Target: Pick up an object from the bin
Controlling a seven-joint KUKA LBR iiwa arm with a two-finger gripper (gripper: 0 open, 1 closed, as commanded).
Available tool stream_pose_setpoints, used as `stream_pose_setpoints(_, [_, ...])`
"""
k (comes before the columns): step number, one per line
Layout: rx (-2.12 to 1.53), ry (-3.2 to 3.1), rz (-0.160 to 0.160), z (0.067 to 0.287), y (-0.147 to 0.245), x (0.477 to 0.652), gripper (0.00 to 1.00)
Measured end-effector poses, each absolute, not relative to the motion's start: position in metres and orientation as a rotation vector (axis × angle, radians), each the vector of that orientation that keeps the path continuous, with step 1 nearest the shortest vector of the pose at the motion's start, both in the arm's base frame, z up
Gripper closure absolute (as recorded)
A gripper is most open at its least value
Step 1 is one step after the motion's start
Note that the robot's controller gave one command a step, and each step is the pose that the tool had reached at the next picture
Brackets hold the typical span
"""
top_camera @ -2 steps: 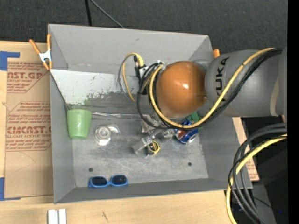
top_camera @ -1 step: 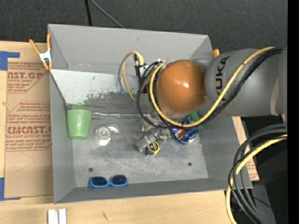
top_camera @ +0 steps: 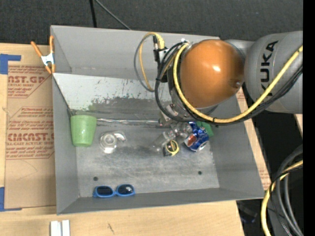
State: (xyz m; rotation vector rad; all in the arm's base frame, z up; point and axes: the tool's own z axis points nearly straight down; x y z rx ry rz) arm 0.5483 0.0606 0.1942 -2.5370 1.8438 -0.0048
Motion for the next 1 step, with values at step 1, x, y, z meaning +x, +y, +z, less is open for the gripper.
stream_pose_setpoints(1, [-2.521, 1.863, -0.006, 0.2771, 0.0705, 0.5560, 1.00])
